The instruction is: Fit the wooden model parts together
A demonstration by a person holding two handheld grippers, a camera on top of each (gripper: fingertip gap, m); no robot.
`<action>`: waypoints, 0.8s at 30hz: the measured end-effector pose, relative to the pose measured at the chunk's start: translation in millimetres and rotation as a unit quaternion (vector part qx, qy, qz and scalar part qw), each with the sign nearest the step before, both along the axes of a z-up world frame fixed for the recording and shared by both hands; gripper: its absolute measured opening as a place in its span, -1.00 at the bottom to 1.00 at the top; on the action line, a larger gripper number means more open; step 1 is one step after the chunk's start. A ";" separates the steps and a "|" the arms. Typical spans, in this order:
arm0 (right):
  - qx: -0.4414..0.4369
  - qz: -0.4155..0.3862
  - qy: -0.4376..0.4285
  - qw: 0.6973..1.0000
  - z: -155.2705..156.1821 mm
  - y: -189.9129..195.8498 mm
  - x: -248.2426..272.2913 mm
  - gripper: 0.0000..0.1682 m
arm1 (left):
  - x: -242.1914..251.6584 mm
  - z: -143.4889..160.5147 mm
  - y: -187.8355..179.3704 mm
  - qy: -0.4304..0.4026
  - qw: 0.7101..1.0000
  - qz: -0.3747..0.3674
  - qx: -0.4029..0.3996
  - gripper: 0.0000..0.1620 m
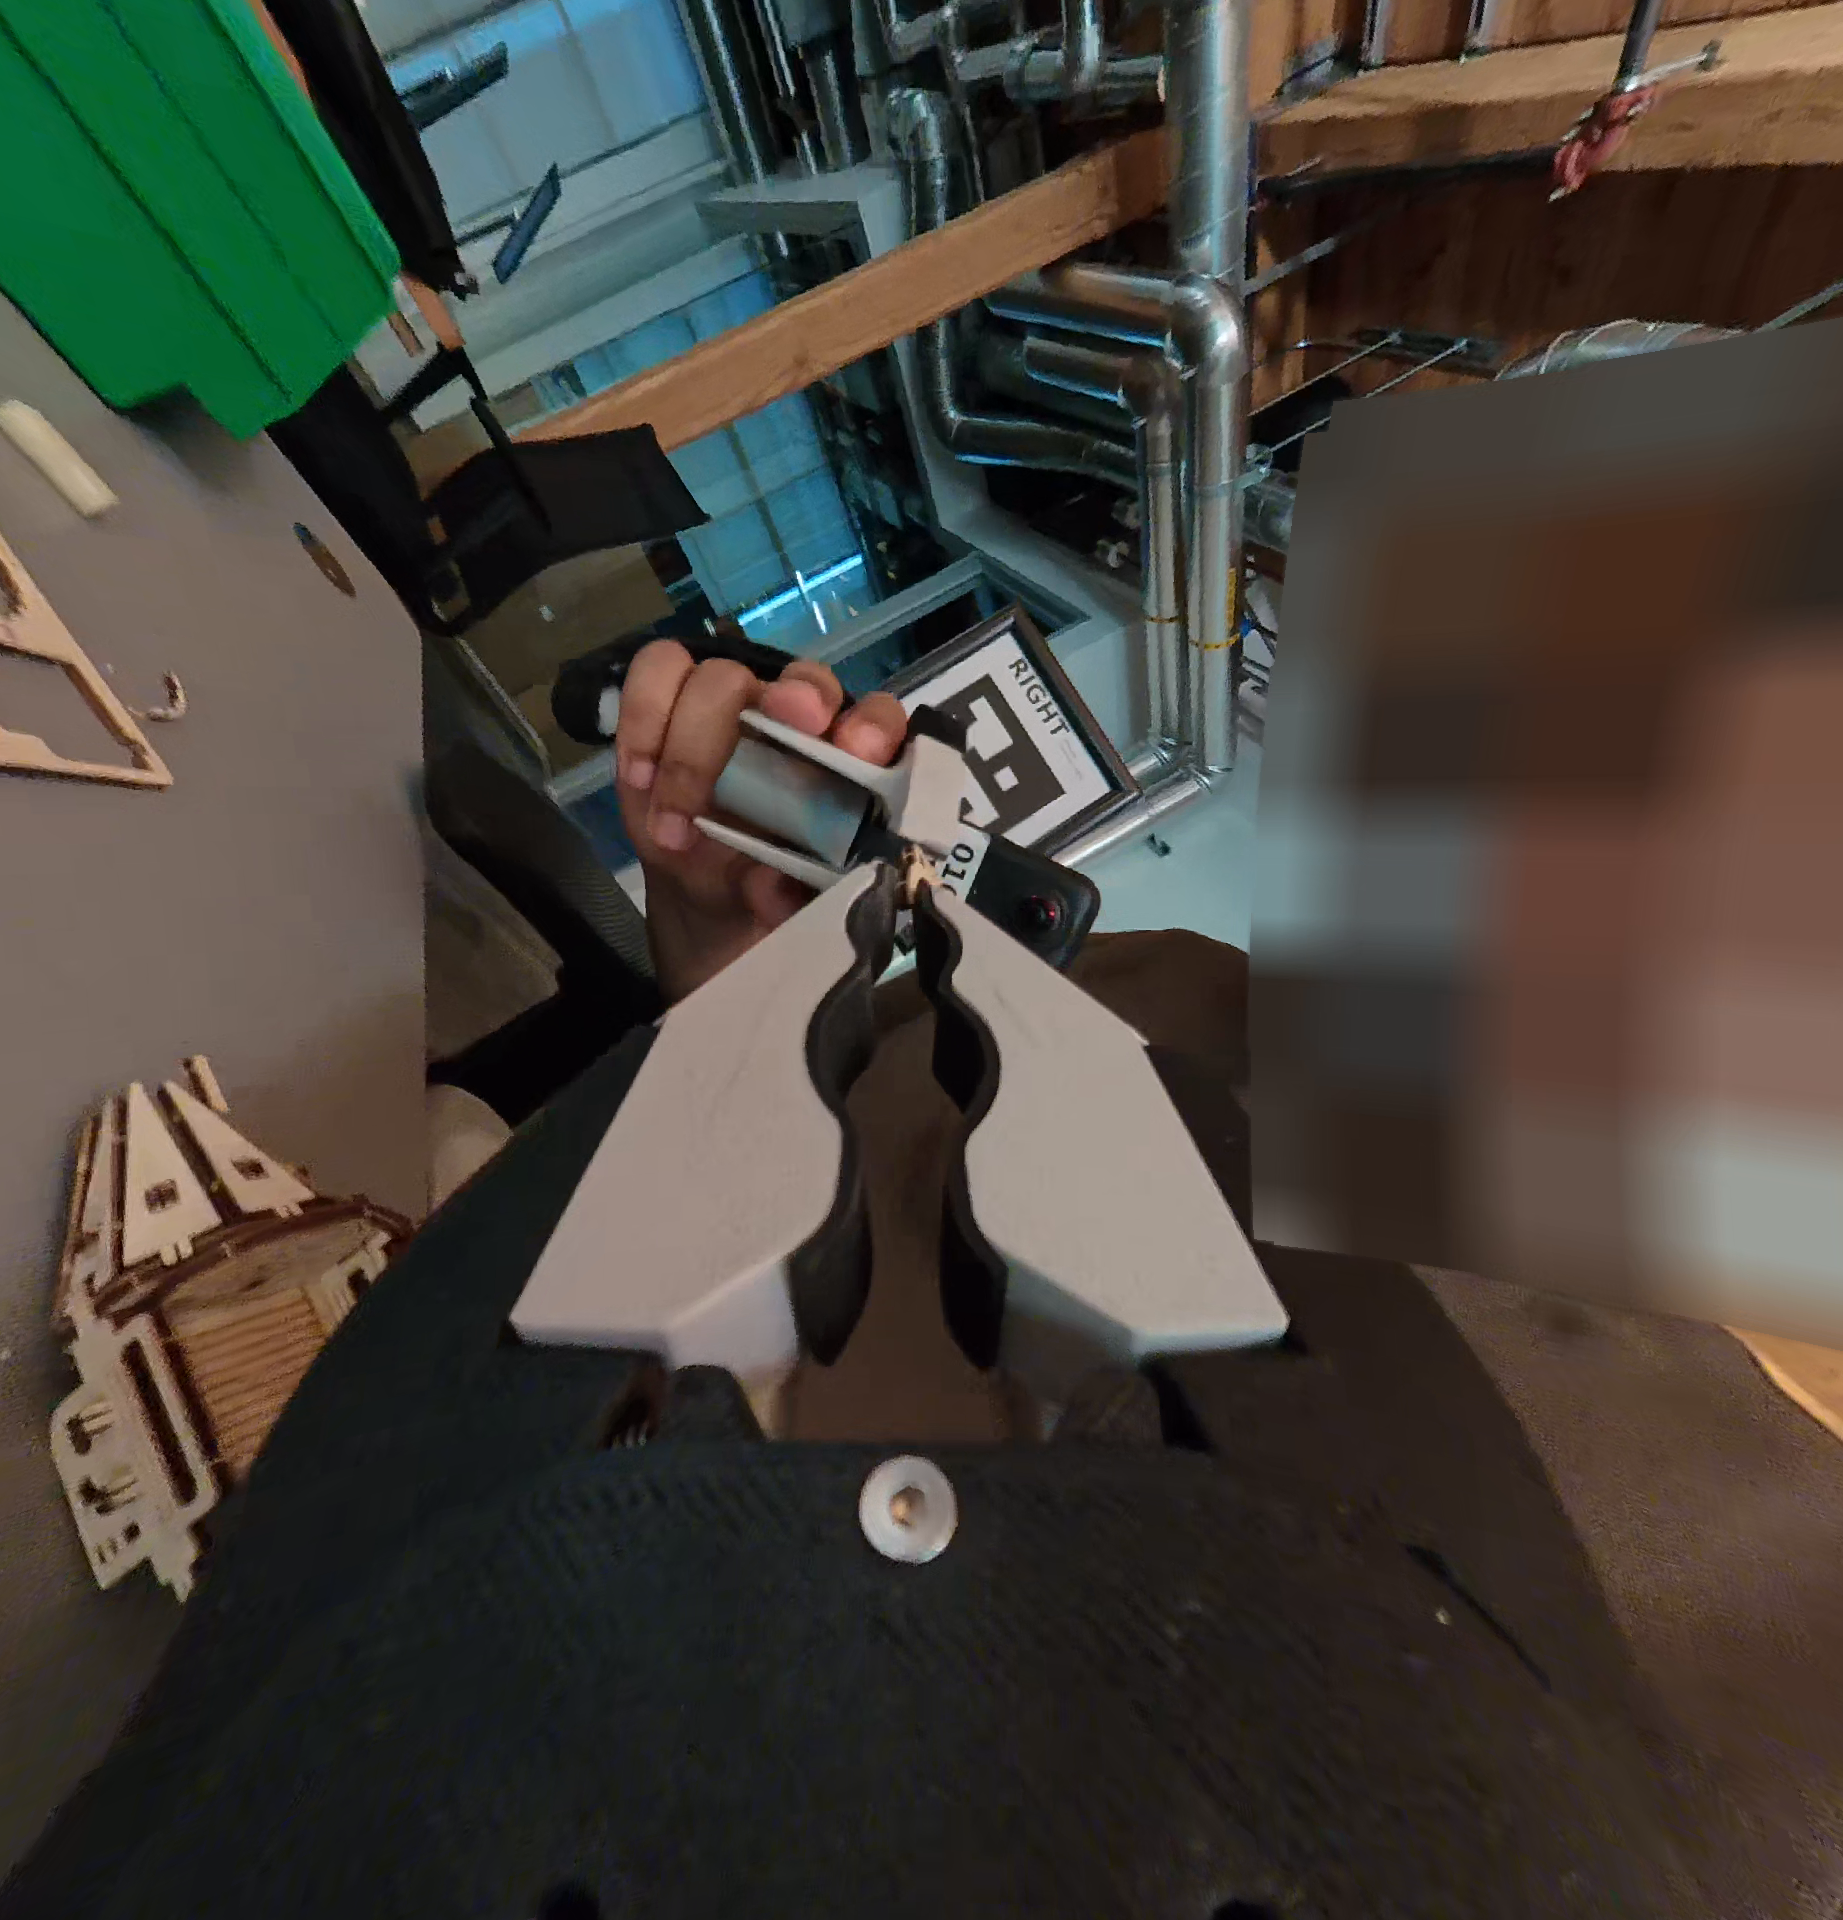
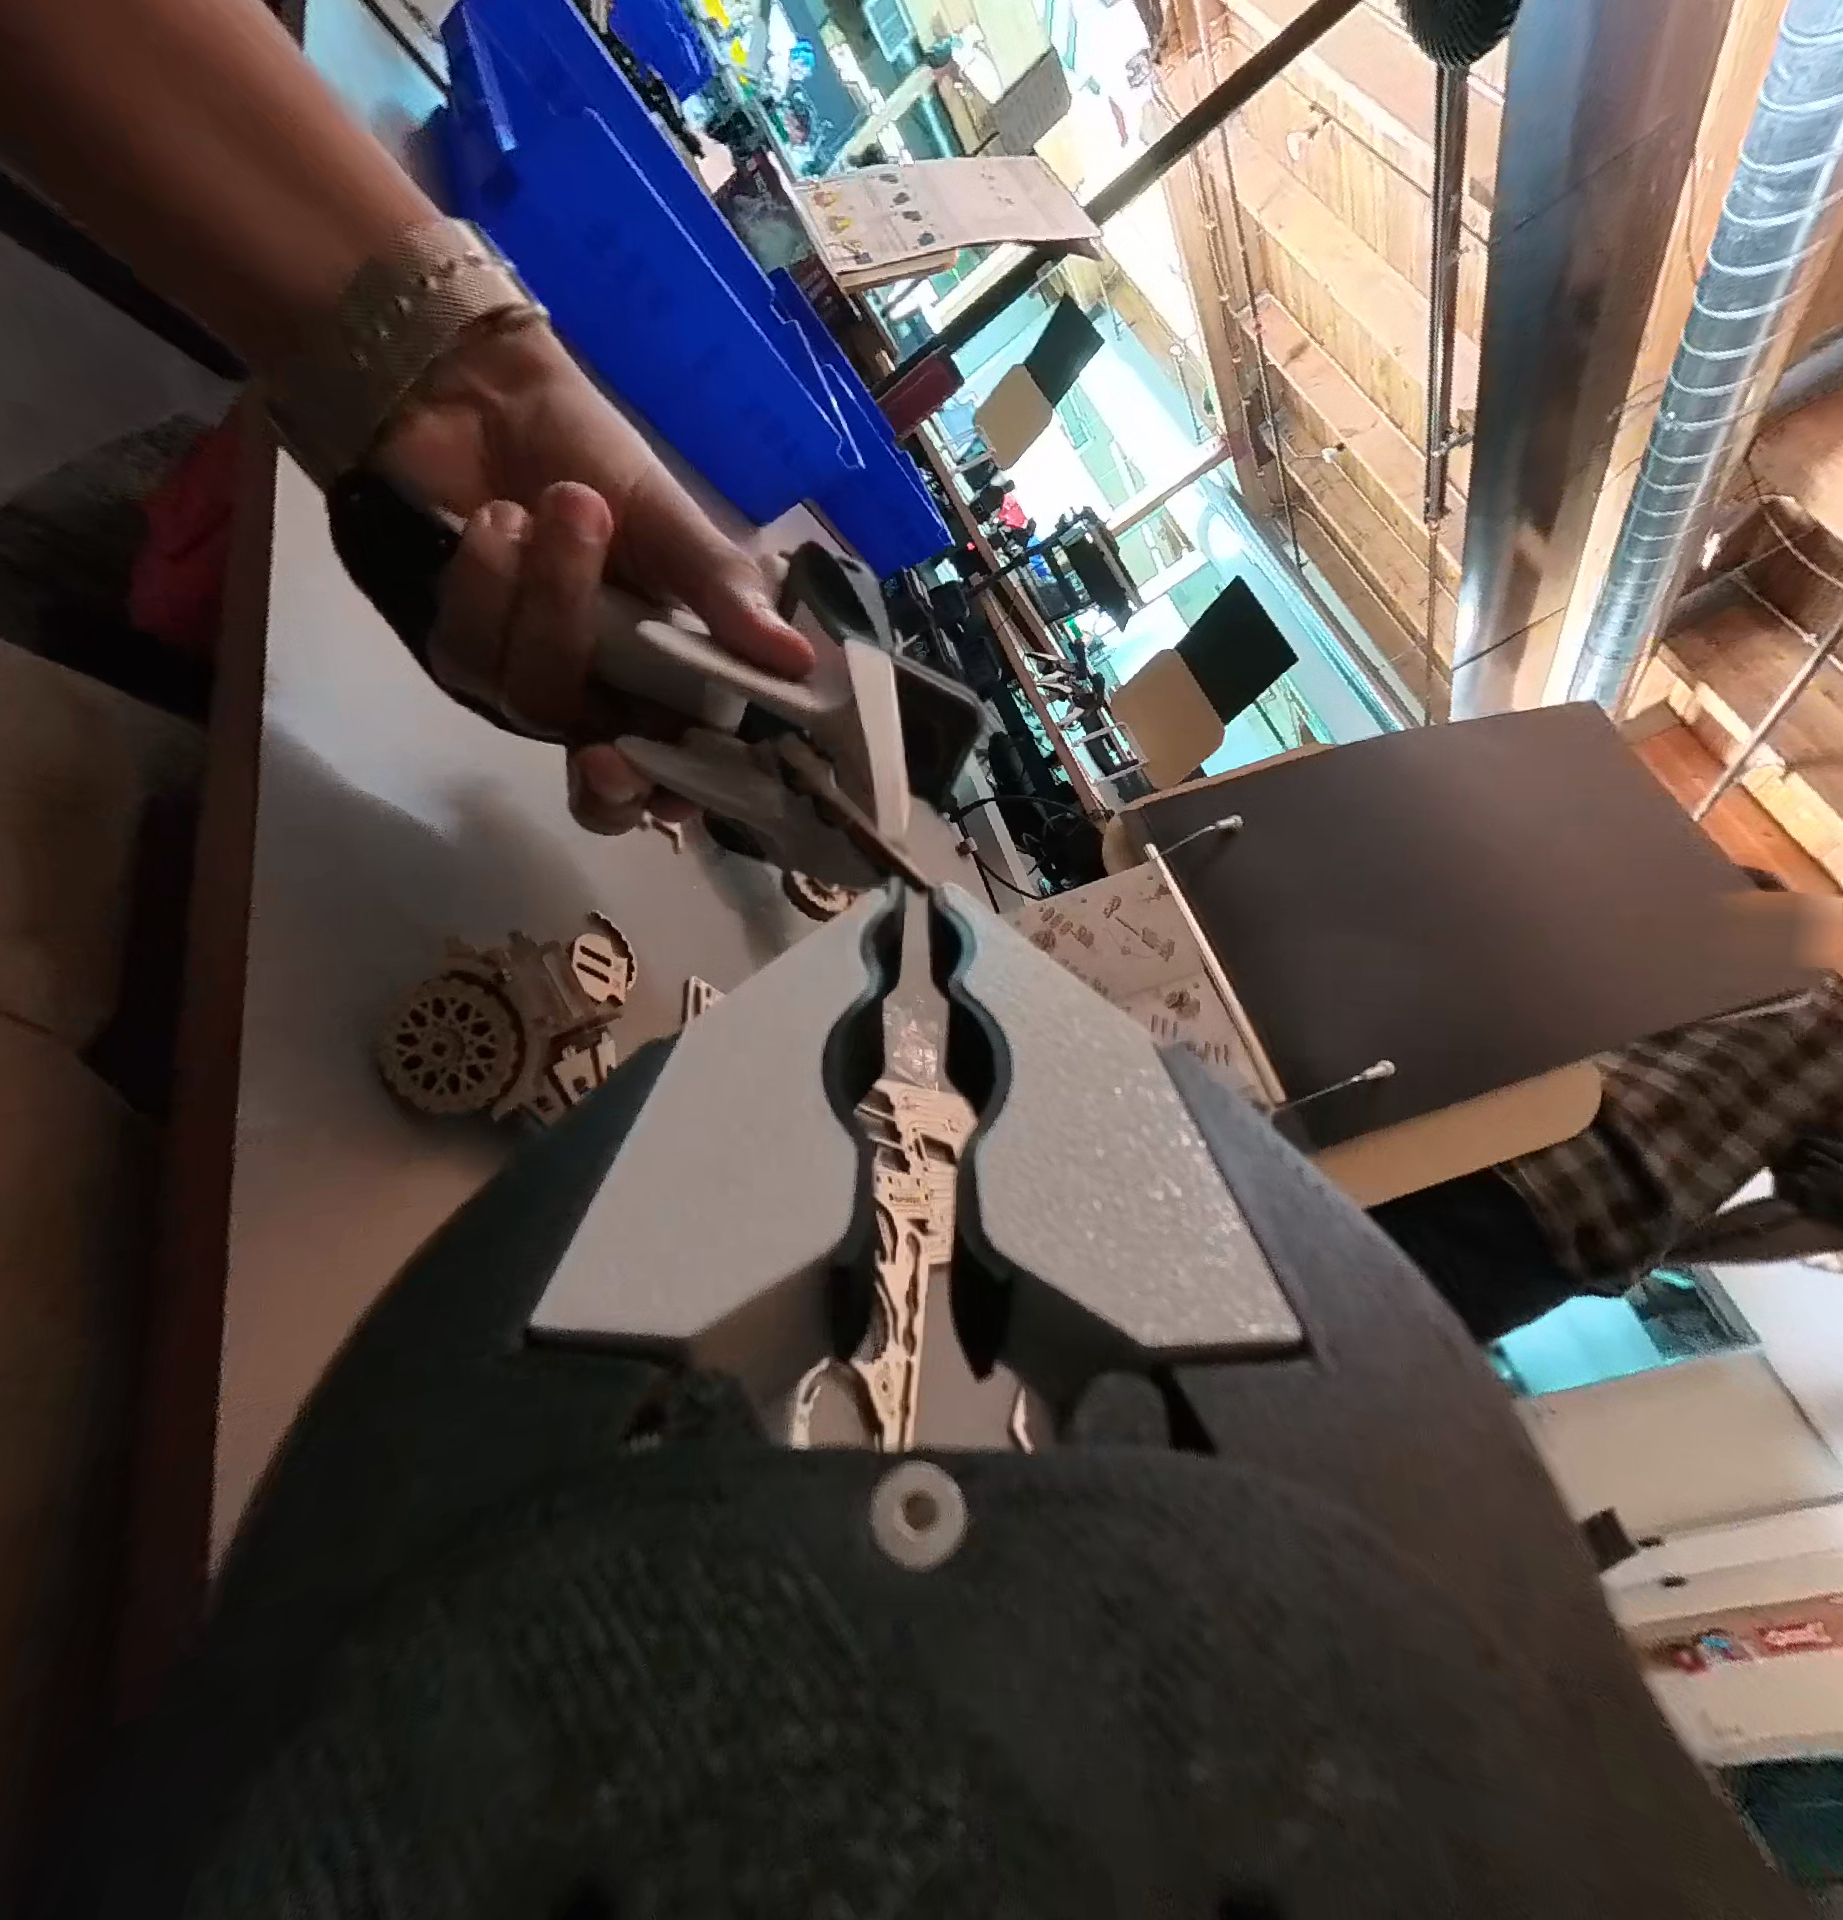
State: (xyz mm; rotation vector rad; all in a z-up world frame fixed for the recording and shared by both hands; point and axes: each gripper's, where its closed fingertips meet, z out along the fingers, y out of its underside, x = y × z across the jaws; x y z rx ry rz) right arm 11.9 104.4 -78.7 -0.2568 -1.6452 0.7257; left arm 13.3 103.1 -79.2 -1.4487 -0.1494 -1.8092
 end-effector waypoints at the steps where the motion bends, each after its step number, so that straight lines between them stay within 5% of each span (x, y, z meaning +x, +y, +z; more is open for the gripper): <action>1: -0.007 -0.003 -0.002 1.000 -0.5 2.6 -0.6 -1.00 | -2.3 2.0 0.7 0.003 1.000 0.010 0.008 -0.99; 8: -0.147 -0.074 -0.052 0.985 -6.2 43.1 -15.5 -1.00 | -42.7 -3.5 17.9 0.101 0.977 0.187 0.028 -0.99; 14: -0.368 -0.088 -0.144 0.914 -5.8 42.7 -27.4 -0.78 | -58.6 -19.8 26.3 0.258 0.905 0.339 0.019 -1.00; 19: -0.328 -0.133 -0.164 0.921 -21.9 33.0 -32.9 -0.63 | -43.2 -19.7 25.6 0.286 0.881 0.376 0.024 -1.00; 24: -0.280 -0.146 -0.147 0.938 -19.4 29.2 -30.9 -0.76 | -35.9 -15.7 21.3 0.265 0.880 0.393 0.026 -1.00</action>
